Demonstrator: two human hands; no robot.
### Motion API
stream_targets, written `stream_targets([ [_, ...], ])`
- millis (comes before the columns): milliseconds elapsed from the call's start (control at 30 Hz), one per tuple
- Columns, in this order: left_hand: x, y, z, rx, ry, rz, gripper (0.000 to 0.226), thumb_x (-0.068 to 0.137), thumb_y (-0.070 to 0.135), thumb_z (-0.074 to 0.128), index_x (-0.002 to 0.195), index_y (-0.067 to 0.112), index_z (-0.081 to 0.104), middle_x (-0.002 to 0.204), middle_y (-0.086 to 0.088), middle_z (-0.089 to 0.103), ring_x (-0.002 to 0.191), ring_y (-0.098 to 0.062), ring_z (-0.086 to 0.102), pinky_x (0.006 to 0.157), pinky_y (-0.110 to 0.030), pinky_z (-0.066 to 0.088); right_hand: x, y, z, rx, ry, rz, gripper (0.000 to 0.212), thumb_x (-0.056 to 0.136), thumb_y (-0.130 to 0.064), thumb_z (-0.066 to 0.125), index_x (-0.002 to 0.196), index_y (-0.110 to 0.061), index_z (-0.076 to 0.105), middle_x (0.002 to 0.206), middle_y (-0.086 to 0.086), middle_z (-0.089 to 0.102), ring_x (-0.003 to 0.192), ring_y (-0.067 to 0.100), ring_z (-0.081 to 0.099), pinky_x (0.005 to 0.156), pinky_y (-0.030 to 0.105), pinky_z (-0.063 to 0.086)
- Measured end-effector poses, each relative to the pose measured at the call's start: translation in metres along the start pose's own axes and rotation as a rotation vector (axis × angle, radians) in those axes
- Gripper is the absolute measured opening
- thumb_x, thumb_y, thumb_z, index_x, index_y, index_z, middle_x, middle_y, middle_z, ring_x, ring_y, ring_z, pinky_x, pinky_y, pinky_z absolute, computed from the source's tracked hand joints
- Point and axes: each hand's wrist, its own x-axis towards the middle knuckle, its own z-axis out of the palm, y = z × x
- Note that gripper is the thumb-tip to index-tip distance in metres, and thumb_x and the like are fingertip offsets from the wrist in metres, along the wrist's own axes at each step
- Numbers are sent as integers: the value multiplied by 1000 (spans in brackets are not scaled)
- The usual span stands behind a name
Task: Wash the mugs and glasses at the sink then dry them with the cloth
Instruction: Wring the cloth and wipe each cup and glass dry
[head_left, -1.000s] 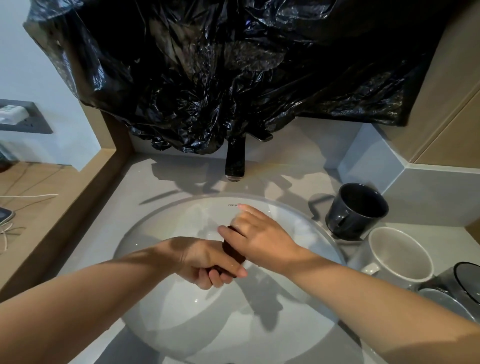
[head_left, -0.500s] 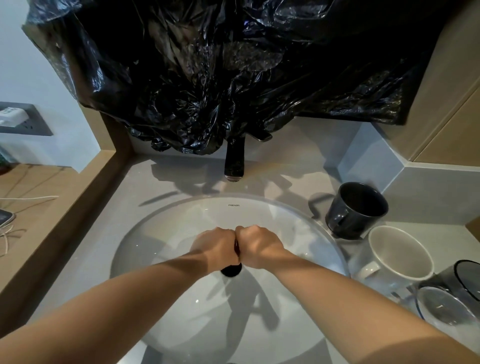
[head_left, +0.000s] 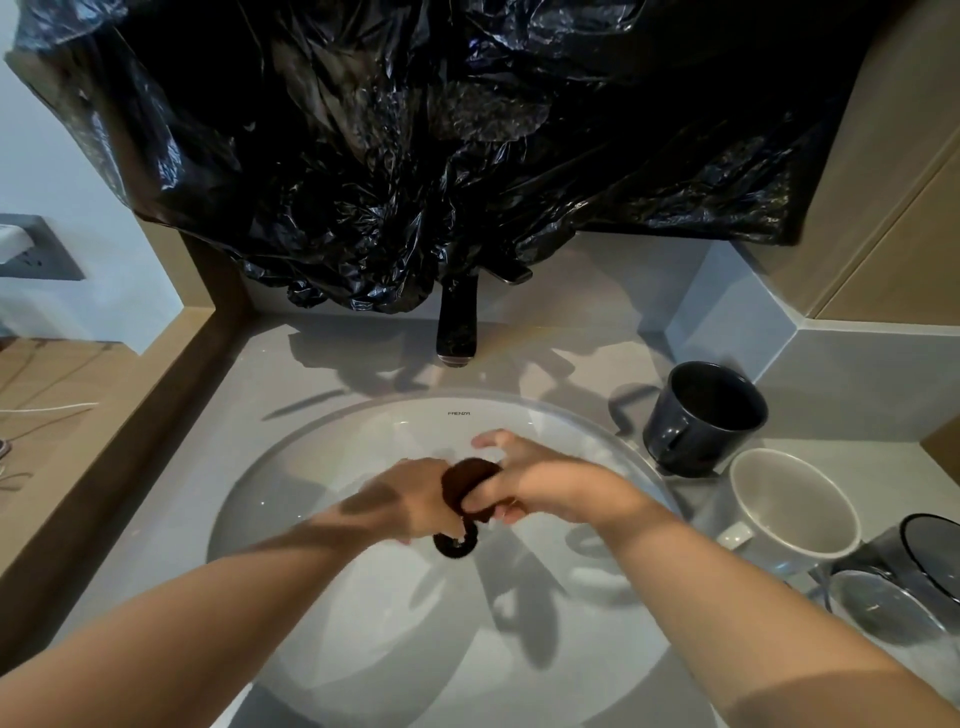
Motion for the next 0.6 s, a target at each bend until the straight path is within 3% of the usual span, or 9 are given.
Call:
stream_targets([
  [67,-11,-2,-8,-618,-248,-88,17,75,18,69,78,14,53,54,4,48,46,-10,42,45,-20,36,-8,4,-11,256,3,-130,49,80,-16,71,123,-30,52,104,1,63,87,12,60,77,25,45],
  [133,-23,4,-9,-1052,-481,-138,25,62,19,74,74,13,53,53,0,43,41,-10,35,40,-18,31,-11,6,-8,432,0,-264,44,72,-25,71,113,-35,59,125,-5,57,112,10,55,92,28,42],
  [233,-35,22,4,-1390,-718,-115,47,34,21,89,71,11,62,51,0,44,35,-10,39,35,-15,34,-6,7,4,821,-145,-440,53,58,-26,77,110,-27,68,130,-2,59,121,17,54,99,31,44],
  [300,-41,28,13,-1520,-763,-63,49,32,18,92,72,8,65,53,-3,50,36,-12,47,33,-15,38,-8,3,8,933,-267,-540,45,54,-24,85,98,-21,74,113,4,69,108,22,64,90,32,51],
  [367,-46,29,15,-1536,-726,-44,47,37,9,90,76,7,64,58,-5,53,41,-12,51,33,-15,39,-17,-5,7,832,-250,-557,26,56,-15,82,80,-19,74,77,4,71,81,22,69,82,36,54],
  [433,-46,29,13,-1401,-606,-69,34,57,1,79,80,10,55,58,-1,48,42,-7,42,33,-13,33,-23,-14,9,576,-94,-498,15,65,-6,73,70,-17,64,53,0,59,61,17,62,75,37,50],
  [500,-39,32,16,-1114,-394,-113,24,80,1,64,75,14,44,56,1,39,41,-5,30,34,-13,23,-19,-20,15,404,106,-399,21,76,-5,71,73,-15,52,45,-2,53,52,17,55,68,33,46],
  [600,-21,33,30,-760,-42,-166,24,83,4,56,67,14,40,53,1,36,38,-8,26,35,-16,19,-2,-21,30,389,407,-243,23,83,-8,66,74,-15,46,43,1,49,46,16,48,57,22,44],
])
